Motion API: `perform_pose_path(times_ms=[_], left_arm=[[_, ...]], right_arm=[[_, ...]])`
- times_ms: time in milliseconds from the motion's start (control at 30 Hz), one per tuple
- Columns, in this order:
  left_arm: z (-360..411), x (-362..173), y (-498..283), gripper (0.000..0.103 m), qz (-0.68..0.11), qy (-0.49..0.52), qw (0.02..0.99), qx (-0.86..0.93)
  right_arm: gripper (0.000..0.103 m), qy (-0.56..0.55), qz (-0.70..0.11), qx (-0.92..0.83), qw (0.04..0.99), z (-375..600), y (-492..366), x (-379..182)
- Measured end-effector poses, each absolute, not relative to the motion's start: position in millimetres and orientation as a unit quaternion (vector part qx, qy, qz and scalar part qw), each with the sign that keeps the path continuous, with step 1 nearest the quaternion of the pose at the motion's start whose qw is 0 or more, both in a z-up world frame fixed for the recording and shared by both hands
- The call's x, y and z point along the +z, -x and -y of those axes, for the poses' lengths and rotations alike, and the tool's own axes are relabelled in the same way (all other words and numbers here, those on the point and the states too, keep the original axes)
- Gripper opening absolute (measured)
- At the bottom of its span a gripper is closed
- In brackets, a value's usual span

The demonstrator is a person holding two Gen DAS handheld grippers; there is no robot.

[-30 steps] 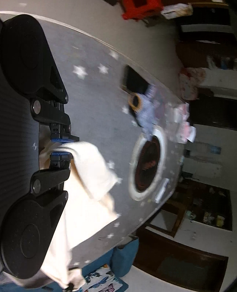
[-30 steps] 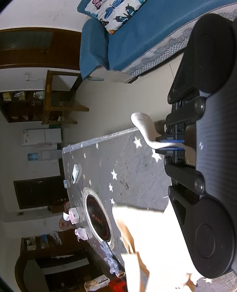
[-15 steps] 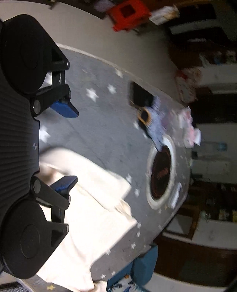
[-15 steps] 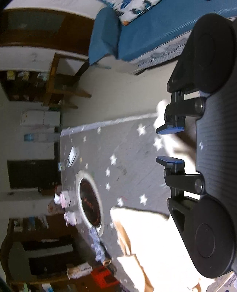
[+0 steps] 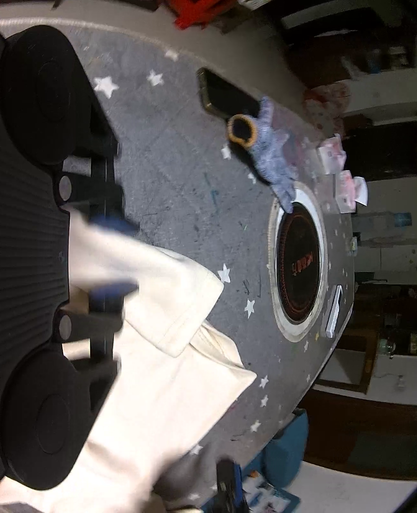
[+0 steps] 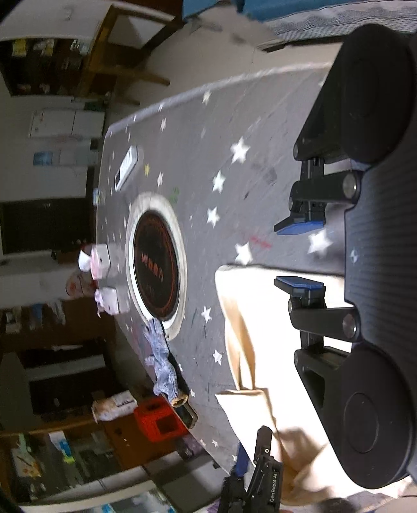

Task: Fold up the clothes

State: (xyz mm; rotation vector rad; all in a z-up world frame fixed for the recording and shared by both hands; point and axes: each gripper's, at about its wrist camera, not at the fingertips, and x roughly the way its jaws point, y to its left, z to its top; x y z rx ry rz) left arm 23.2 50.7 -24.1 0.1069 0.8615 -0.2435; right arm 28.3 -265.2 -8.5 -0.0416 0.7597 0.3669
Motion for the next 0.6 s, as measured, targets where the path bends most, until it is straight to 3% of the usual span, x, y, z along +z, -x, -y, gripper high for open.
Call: perform_pose_path(times_ms=[67, 167, 400, 533, 600], left_arm=[[-61.0, -18.2, -20.7, 0.010, -0.407, -0.029, 0.905, -0.117], [-81.6, -6.1, -14.7, 0.006, -0.387, 0.000, 0.917, -0.095], [-135.3, -1.7, -7.4, 0.007, -0.384, 0.034, 0.922, 0.031], [-149.3, -6.5, -9.4, 0.014, -0.405, 0.040, 0.910, 0.075], [-143.4, -2.8, -10.9, 0.036, -0.399, 0.023, 0.913, 0.080]], right_arm=[[0.028, 0.021, -0.375, 0.186, 0.908, 255.4, -44.1, -15.7], [0.028, 0.022, -0.382, 0.193, 0.904, 244.6, -61.7, -24.6], [0.028, 0.025, -0.391, 0.204, 0.897, 221.1, -97.1, -42.3], [0.028, 0.025, -0.398, 0.199, 0.895, 213.9, -109.9, -50.7], [0.025, 0.021, -0.399, 0.198, 0.895, 212.8, -111.4, -53.7]])
